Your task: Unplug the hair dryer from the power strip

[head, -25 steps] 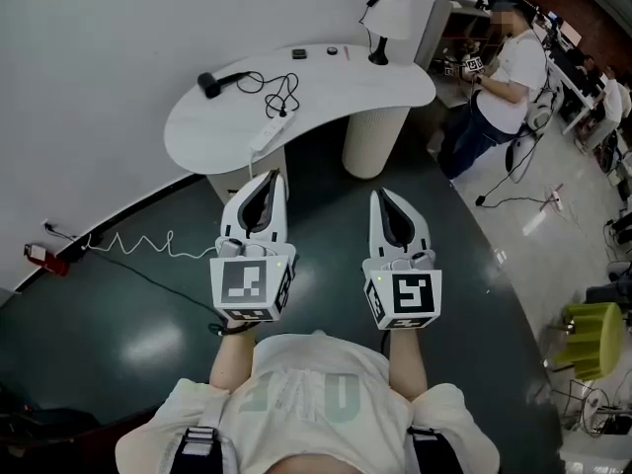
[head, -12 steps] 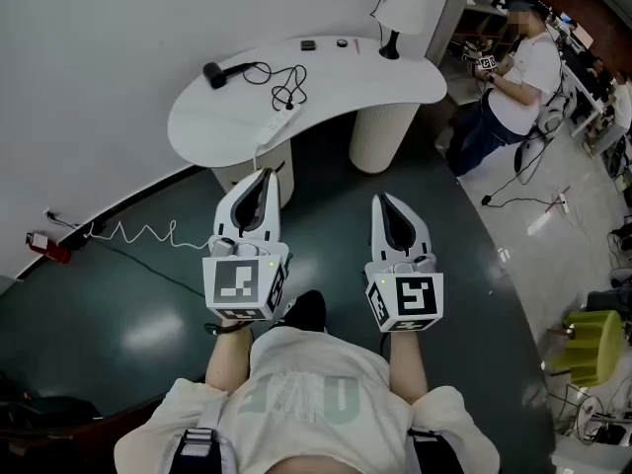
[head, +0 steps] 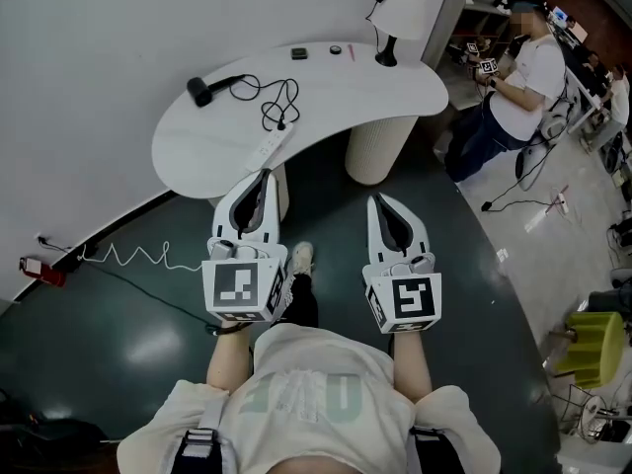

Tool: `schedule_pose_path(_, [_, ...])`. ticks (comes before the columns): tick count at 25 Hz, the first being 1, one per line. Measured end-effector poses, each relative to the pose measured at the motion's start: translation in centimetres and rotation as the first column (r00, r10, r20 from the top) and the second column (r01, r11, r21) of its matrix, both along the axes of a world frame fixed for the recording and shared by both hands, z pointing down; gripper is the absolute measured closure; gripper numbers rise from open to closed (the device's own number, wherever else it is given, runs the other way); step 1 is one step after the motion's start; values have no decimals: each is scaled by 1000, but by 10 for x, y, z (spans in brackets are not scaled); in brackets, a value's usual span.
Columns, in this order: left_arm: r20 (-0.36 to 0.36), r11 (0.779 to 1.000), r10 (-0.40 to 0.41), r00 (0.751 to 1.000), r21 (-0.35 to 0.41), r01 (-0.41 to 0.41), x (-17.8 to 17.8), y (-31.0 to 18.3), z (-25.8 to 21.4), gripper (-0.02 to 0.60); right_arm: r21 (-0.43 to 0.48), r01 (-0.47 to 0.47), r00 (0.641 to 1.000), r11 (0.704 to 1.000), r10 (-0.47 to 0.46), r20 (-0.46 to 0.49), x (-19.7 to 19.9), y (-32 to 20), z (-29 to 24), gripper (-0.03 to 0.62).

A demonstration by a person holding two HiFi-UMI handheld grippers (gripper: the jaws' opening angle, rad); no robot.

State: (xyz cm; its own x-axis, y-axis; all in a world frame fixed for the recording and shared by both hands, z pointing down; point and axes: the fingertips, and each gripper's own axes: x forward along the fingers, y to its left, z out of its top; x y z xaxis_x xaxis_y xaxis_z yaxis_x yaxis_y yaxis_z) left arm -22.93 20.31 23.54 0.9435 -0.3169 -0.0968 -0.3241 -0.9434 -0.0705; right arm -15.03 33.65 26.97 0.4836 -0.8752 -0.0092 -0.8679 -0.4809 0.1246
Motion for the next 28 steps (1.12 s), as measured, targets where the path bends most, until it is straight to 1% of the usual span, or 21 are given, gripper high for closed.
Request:
schedule_pose_path(4, [-54,1000,-7,999,25,8,49,-56,-4,578,20,20,999,1000,-19,-31,57,-58,-4,589])
schedule_pose_path(7, [-70,999,17,997,47,-14,101,-106,-3,578,10,12,999,1000,-12,-43,109,-111,-3,589])
schedule_pose_path(9, [-67,998,34,997,46,-31,139,-140,-1,578,-2,9,999,1000,-9,-32,142,-147,-2,589])
schedule_pose_path(11, [-59,998,36,998,45,-34,173,-175,-1,578,-24,31,999,999,-32,-35,169,-184,-6,589])
schedule_pose_path(13, [-25,999,40,999,37,-39,200,-205,0,578,-42,56,998,998,-57,-39,190,-215,-13,589])
schedule_pose_path(14, [-5,999,47,999,26,-47,211,-218,0,578,-47,70,997,996,-72,-42,199,-229,-17,589])
schedule_pose_path(16, [12,998,65,998,-9,-65,233,-239,-1,578,-51,106,993,993,-108,-41,215,-252,-22,589])
schedule_pose_path(19, [27,996,74,997,-44,-73,259,-263,8,578,-70,157,987,985,-159,-32,236,-279,-19,589])
schedule_pose_path(22, [44,998,50,998,-51,-47,276,-279,13,578,-89,171,984,981,-175,-36,255,-295,-13,589])
schedule_pose_path(25, [45,998,27,999,-58,-24,282,-286,15,578,-100,182,982,978,-185,-22,270,-305,-5,589])
schedule_pose_path(28, [52,999,-1,999,-51,4,281,-293,17,578,-108,264,963,958,-269,-32,273,-320,-2,589])
